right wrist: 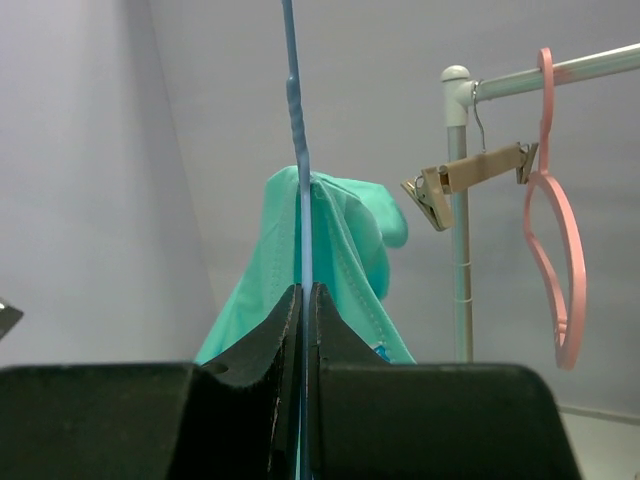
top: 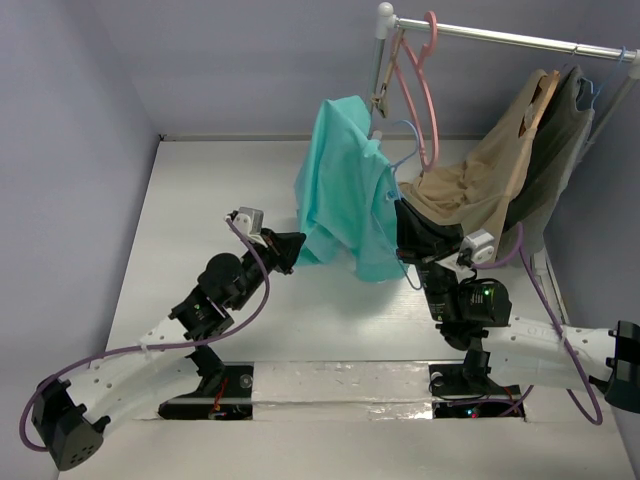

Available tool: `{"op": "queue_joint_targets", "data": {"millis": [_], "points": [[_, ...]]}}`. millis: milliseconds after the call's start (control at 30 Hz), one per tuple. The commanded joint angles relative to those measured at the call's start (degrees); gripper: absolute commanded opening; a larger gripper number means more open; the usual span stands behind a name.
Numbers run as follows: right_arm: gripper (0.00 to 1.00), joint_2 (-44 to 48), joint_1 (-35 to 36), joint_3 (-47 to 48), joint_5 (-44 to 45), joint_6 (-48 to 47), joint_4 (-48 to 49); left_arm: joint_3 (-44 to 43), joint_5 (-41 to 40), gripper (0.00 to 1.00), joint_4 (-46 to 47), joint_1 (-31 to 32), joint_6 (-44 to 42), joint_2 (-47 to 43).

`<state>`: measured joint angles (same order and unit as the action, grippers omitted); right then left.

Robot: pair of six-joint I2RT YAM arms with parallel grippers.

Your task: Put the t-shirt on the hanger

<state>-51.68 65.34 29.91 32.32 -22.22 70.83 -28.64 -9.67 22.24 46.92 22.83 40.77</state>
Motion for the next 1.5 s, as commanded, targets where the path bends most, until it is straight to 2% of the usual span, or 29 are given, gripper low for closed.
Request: {"op": "queue_joint_targets", "data": {"millis": [0, 100, 167, 200, 300, 533, 600, 700, 733, 767, 867, 967, 1067, 1200, 1333, 1467], "points": [[0.0, -0.26, 0.14, 3.3, -1.9, -0.72, 13.29, 0.69, -0.01, 0.0, -0.18, 0.37, 2.13, 0.18], [0.0, -6.66, 0.14, 6.55, -0.16, -3.69, 13.46, 0.17, 0.54, 0.0, 1.31, 3.26, 3.45, 1.93], [0.0, -13.14, 0.14, 10.16, 0.99, -10.63, 19.92, -2.2, -2.44, 0.0, -0.69, 9.22, 2.32, 4.3], [0.0, -13.97, 0.14, 11.21, 0.82, -11.61, 19.88, -3.16, -7.24, 0.0, -2.1, 11.16, 1.7, 5.1], [0.0, -12.31, 0.14, 13.24, -1.81, -7.5, 13.47, -4.75, -11.68, 0.0, -5.62, 13.11, 2.73, 4.58], [0.0, -10.11, -1.18, 13.69, -1.9, -7.05, 13.72, 2.71, -16.43, 0.0, -11.6, 13.11, 11.79, -4.03], [0.0, -8.88, -1.18, 12.37, -2.26, -5.74, 13.03, 2.98, -16.08, 0.0, -12.04, 13.11, 11.45, -4.04], [0.0, -6.94, -1.18, 9.74, -2.78, -2.14, 11.52, -2.1, -16.52, 0.01, -13.36, 13.11, 7.77, -2.72], [0.0, -6.68, -1.18, 9.03, -2.78, -1.52, 12.57, -3.68, -16.69, 0.1, -13.36, 13.11, 6.54, -2.46], [0.0, -6.59, -1.18, 8.42, -2.7, -1.16, 12.67, -7.27, -16.87, 0.3, -13.1, 13.11, 4.35, -1.93], [0.0, -5.37, -1.18, 6.22, -2.78, 1.11, 12.41, -15.09, -16.52, 0.53, -11.52, 13.11, 2.22, 0.78], [0.0, -3.7, -1.18, 4.28, -3.57, 3.75, 11.0, -23.0, -14.33, 0.61, -8.89, 13.11, 1.08, 5.61], [0.0, -2.55, -1.18, 2.88, -4.54, 6.56, 9.43, -28.29, -13.09, 0.64, -4.15, 13.11, 0.38, 9.92], [0.0, 0.26, -1.18, 1.38, -6.91, 10.43, 6.35, -34.54, -17.56, 0.68, -1.94, 13.11, -0.77, 15.38], [0.0, 1.93, -1.18, 0.15, -7.09, 11.93, 5.02, -36.65, -17.31, 0.71, 2.11, 9.44, 4.14, 18.81], [0.0, 1.85, -1.18, 0.32, -8.32, 13.51, 1.95, -38.33, -12.83, 0.74, 4.82, 7.14, 11.43, 22.85]]}}
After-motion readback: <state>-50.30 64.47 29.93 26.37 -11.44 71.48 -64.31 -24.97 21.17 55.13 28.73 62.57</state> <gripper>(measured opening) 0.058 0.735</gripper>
